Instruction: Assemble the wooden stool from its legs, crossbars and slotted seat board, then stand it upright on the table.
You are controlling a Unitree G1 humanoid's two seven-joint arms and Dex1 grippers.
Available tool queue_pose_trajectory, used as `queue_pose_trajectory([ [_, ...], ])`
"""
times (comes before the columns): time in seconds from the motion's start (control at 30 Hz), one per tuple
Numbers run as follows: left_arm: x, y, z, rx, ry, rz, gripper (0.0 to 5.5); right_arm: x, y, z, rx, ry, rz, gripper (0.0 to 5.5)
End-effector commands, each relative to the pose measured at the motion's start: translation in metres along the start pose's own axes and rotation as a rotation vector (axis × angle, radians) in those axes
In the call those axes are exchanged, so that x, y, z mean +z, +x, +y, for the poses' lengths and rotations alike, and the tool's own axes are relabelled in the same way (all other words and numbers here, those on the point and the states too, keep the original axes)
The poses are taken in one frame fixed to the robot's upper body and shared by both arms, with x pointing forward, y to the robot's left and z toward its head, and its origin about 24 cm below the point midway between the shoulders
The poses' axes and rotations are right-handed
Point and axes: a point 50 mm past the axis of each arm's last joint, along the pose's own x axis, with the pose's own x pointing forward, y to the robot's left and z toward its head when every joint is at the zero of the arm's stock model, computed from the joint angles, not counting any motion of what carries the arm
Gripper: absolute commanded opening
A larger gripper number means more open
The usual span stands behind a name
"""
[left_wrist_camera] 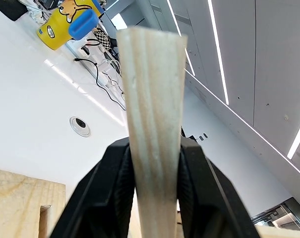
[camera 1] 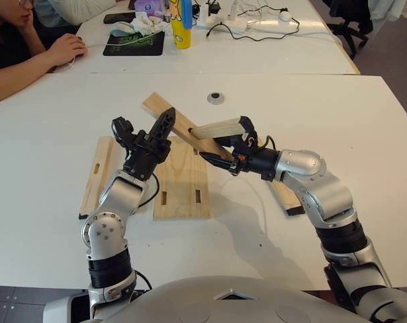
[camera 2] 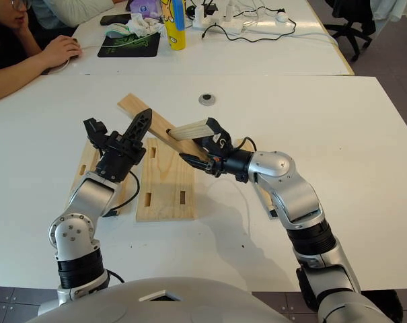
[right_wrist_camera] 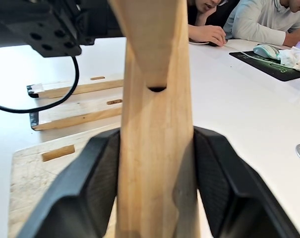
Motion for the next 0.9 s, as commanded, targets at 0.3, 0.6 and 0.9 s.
queue_pose_trajectory([
  [0.3, -0.004, -0.005, 0.021, 0.113, -0.022, -0.011, 1.05, 0.028, 0.001, -0.009, -0.018, -0.011, -0.09, 2.68],
  [0.6, -0.006, -0.007, 0.025, 0.136, -0.028, -0.012, 1.05, 0.033, 0.001, -0.009, -0.015, -0.02, -0.105, 3.31],
  [0.9, -0.006, -0.007, 0.026, 0.138, -0.037, -0.02, 1.05, 0.041, -0.003, -0.007, 0.028, 0.046, -0.161, 3.31],
])
